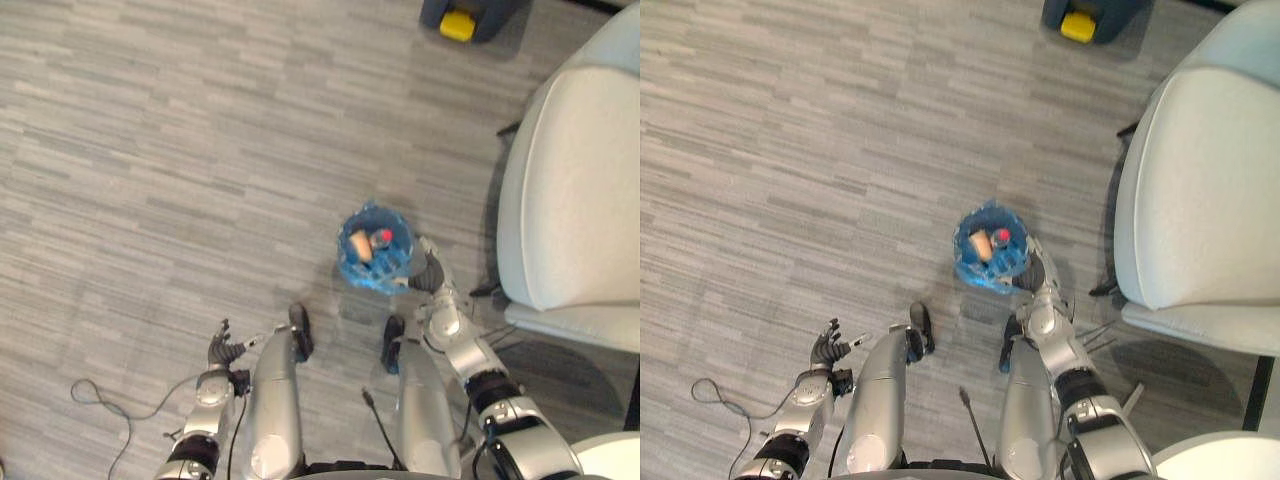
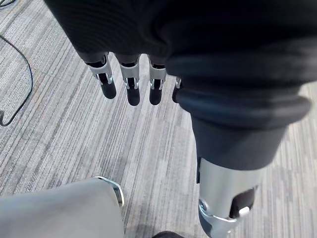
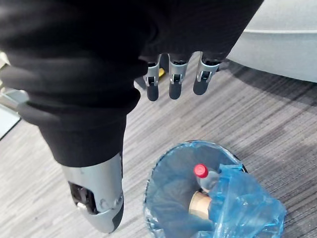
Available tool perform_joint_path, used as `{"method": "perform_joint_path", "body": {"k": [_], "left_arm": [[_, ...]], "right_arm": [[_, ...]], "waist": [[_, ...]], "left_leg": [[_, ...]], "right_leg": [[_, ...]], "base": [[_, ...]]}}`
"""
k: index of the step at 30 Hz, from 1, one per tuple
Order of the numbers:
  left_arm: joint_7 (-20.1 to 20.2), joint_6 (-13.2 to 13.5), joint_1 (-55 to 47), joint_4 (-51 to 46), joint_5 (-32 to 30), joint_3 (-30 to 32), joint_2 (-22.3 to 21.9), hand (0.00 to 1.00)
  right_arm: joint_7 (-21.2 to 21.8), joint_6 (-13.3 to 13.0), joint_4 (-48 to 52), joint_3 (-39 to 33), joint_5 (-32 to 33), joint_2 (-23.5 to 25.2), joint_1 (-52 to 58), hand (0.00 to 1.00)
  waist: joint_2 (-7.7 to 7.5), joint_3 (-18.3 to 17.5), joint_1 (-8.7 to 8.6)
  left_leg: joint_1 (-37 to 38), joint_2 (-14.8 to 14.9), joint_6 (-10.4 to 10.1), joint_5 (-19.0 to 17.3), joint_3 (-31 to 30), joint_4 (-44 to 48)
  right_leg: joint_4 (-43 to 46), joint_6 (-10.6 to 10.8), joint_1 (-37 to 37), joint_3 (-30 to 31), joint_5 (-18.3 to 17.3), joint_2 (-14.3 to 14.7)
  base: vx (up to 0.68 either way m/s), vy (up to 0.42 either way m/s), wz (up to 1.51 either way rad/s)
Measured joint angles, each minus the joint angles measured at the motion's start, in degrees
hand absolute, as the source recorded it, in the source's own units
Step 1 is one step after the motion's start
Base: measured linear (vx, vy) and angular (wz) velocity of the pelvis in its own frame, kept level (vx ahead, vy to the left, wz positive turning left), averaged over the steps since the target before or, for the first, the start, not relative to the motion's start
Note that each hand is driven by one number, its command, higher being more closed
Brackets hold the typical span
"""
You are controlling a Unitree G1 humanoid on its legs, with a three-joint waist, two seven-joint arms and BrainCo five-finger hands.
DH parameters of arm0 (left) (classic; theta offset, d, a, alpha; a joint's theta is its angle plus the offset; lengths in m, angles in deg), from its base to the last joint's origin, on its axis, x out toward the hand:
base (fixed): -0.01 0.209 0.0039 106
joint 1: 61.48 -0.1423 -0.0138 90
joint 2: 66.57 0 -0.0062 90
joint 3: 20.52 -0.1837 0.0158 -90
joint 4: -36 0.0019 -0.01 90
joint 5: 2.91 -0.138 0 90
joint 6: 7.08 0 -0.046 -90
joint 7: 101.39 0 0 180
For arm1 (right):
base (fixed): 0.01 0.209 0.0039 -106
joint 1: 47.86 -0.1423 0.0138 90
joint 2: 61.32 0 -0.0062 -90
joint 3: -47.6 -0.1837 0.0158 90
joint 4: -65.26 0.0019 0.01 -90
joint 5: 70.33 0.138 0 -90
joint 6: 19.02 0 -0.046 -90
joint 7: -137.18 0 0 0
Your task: Gather rubbish on tea table into small bin, then transfer packed bag to large trash can.
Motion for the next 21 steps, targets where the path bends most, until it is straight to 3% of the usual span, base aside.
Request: {"method": "perform_joint_path", "body": {"k": [8, 11, 16, 18, 19, 21], "left_arm": [[-2.26, 2.08, 9.65, -5.64, 4.15, 3.25, -3.27, 0.00], [-2.19, 2.92, 11.86, -6.99, 6.15, 3.87, -4.98, 0.00], [-2.15, 4.11, 12.27, -10.68, 8.90, 4.90, -5.56, 0.00], [-2.07, 4.27, 12.31, -11.93, 10.26, 4.84, -5.95, 0.00], [-2.06, 4.32, 12.30, -12.23, 10.53, 4.84, -6.08, 0.00], [-2.04, 4.31, 12.30, -12.23, 10.54, 4.70, -6.12, 0.00]], "right_arm": [[-1.23, 2.19, -1.64, 2.71, -2.21, -4.70, -12.89, 0.00], [-1.24, 2.64, -4.10, 2.83, -2.20, -7.72, -17.79, 0.00], [-1.12, 3.55, -8.64, 5.16, -2.23, -10.19, -21.57, 0.00], [-0.38, 3.69, -11.39, 7.04, -2.84, -10.68, -21.50, 0.00], [0.44, 3.66, -12.36, 7.67, -4.00, -11.01, -21.50, 1.00], [2.22, 3.63, -13.47, 10.39, -4.85, -11.28, -21.42, 1.00]], "waist": [[1.37, 4.03, 1.54], [1.41, 4.39, 3.03], [1.60, 5.04, 3.21], [1.60, 5.03, 4.18], [1.60, 5.03, 4.24], [1.60, 5.03, 4.31]], "left_leg": [[-16.75, -0.11, 1.82, 2.98, -0.42, 2.94], [-23.01, -0.07, 2.55, 3.99, -0.71, 4.42], [-27.78, -0.93, 2.24, 4.17, -1.54, 5.48], [-29.60, -1.03, 1.62, 4.23, -1.93, 5.43], [-29.96, -1.17, 1.50, 4.31, -1.96, 5.37], [-30.19, -1.61, 1.28, 4.66, -2.07, 4.97]], "right_leg": [[5.95, -0.33, -17.24, -0.14, 1.09, -1.55], [8.86, -0.75, -23.94, -0.17, 0.74, -1.96], [12.02, -0.97, -28.92, -0.28, -0.53, -3.07], [12.56, -1.14, -30.81, -0.45, -0.63, -3.10], [12.90, -1.27, -31.33, -0.49, -0.77, -3.31], [13.55, -1.44, -31.79, -0.74, -1.26, -3.86]], "base": [[-0.06, -0.002, 0.02], [0.02, -0.031, 0.05], [0.02, -0.013, 0.13], [0.01, -0.012, 0.05], [0.00, -0.008, 0.10], [0.01, -0.016, 0.18]]}}
